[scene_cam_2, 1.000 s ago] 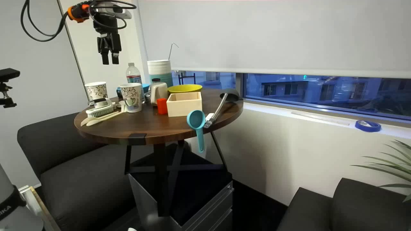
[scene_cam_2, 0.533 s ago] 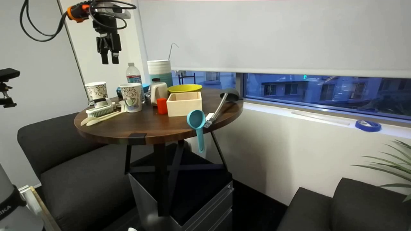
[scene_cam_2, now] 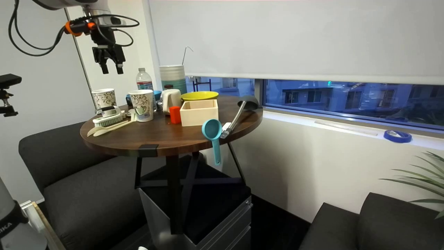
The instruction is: Place the two coffee cups upside down
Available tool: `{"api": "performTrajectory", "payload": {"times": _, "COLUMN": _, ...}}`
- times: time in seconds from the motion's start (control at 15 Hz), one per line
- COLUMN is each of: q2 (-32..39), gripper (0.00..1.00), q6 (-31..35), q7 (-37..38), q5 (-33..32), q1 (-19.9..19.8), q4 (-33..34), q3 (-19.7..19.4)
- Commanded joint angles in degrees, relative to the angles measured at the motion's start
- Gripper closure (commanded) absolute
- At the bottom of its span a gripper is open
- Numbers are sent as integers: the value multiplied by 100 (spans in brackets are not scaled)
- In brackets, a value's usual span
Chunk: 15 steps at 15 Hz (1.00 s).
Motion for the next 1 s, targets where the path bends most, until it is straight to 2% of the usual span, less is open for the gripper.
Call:
{"api": "performTrajectory", "payload": {"times": 0.0, "q2": 83, "gripper": 0, "q6": 533, "q7": -169, "q5": 261, "q1": 90, "q4": -358, "q3": -42}}
{"api": "performTrajectory", "payload": {"times": 0.4, "q2": 257, "gripper": 0, "q6": 908, "q7": -657, "q5": 644, "q1": 144, "q4": -662, "q3": -125}}
{"api": "performTrajectory", "payload": {"times": 0.73, "q2": 437, "gripper": 0, "q6": 769, "q7": -1085, "q5": 1018, "q1": 138, "q4": -727, "q3": -189}}
{"api": "performTrajectory", "payload": {"times": 0.8, "q2": 477, "gripper": 25, "q6": 763, "q7": -1138, "q5": 1055, "q1": 137, "q4": -735, "q3": -196}}
{"api": "performTrajectory", "payload": {"times": 0.87, "q2": 529, "gripper": 26, "q6": 732, "q7": -1188, "q5": 1108, "q1": 138, "q4": -718, "q3": -203}}
{"api": "performTrajectory", "payload": {"times": 0.93, "q2": 571, "gripper": 34, "q6": 719, "q7": -1235, "q5": 1143, "q1": 136, "q4": -720, "q3": -210}}
